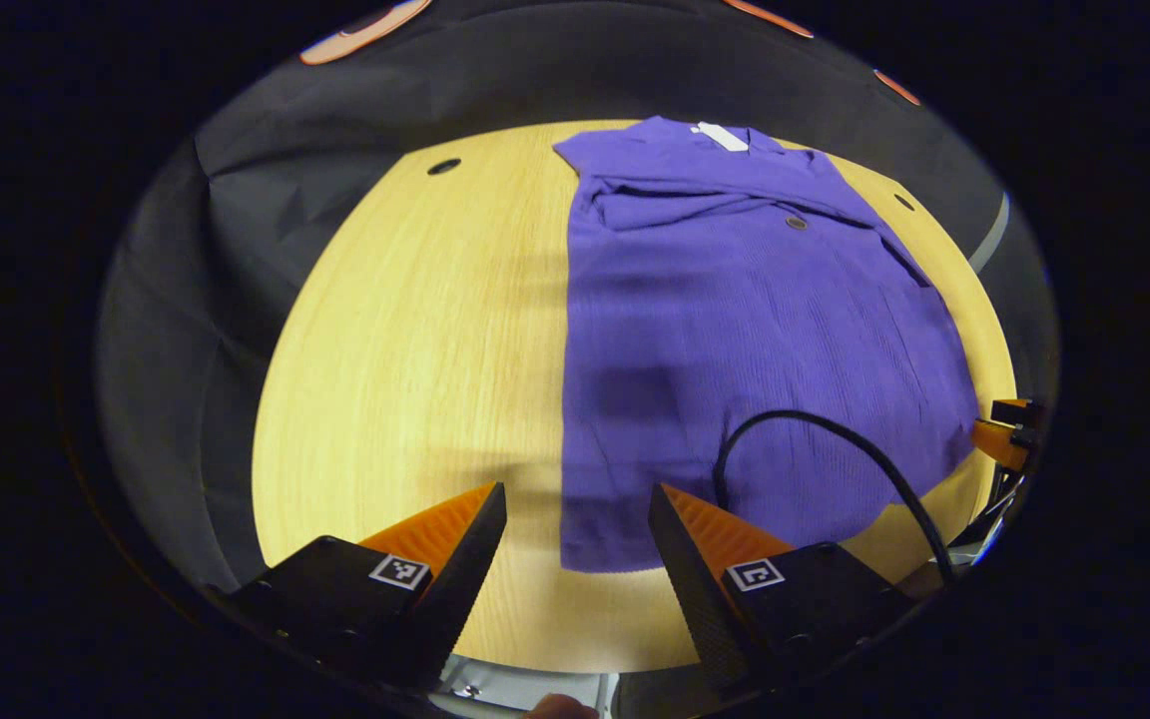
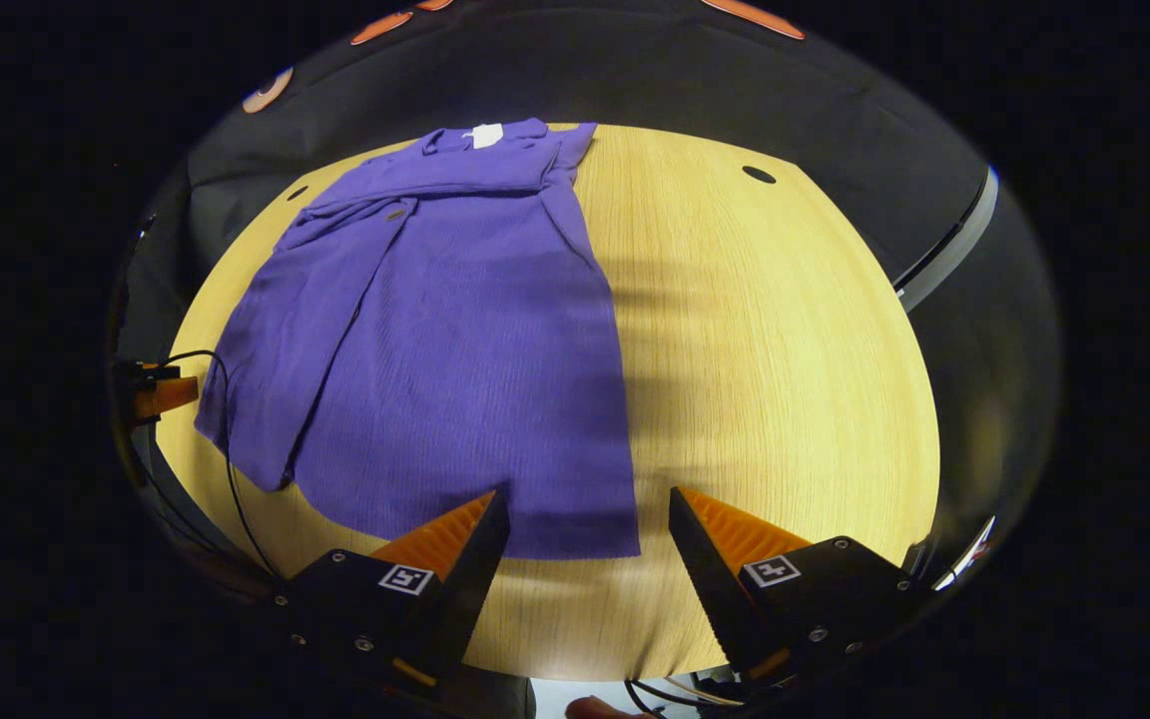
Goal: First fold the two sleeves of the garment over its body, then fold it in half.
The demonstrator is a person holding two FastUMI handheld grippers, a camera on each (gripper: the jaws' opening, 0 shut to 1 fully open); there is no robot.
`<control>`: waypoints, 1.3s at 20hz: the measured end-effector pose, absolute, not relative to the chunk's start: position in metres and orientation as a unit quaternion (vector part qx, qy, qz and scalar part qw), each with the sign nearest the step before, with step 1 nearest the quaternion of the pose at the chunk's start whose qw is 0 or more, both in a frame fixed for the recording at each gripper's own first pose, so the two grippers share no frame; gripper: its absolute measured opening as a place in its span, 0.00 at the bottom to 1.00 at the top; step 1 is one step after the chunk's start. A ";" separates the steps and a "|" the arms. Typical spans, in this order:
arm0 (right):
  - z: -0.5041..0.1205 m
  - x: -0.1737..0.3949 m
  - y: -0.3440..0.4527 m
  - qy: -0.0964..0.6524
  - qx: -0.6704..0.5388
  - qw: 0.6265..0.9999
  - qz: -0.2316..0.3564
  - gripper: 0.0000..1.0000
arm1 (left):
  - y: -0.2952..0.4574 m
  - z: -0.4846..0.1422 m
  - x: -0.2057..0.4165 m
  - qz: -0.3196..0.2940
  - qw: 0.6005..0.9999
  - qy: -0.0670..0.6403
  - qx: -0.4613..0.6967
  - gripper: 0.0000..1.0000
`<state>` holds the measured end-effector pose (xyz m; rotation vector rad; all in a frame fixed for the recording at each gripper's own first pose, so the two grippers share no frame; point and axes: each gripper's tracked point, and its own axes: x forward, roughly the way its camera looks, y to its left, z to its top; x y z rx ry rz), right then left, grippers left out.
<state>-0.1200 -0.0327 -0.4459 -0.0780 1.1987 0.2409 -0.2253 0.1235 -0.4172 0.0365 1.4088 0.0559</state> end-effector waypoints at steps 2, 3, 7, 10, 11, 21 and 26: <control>-0.450 -0.122 -0.033 0.571 -0.041 0.812 0.112 0.97 | 0.124 -0.428 -0.232 0.031 0.747 0.665 0.003 0.92; -0.451 -0.121 -0.033 0.573 -0.042 0.811 0.112 0.97 | 0.125 -0.432 -0.234 0.038 0.743 0.669 -0.006 0.91; -0.457 -0.128 -0.027 0.589 -0.042 0.799 0.116 0.97 | 0.119 -0.440 -0.247 0.045 0.724 0.687 -0.049 0.93; -0.458 -0.128 -0.026 0.593 -0.039 0.796 0.116 0.98 | 0.119 -0.445 -0.247 0.043 0.720 0.690 -0.055 0.93; -0.458 -0.129 -0.025 0.597 -0.031 0.793 0.116 0.96 | 0.119 -0.446 -0.247 0.040 0.715 0.696 -0.053 0.94; -0.458 -0.132 -0.009 0.623 0.012 0.772 0.122 0.41 | 0.093 -0.444 -0.240 -0.002 0.687 0.722 -0.080 0.24; -0.459 -0.124 -0.005 0.627 0.086 0.769 0.087 0.13 | 0.092 -0.443 -0.240 -0.006 0.680 0.728 -0.085 0.07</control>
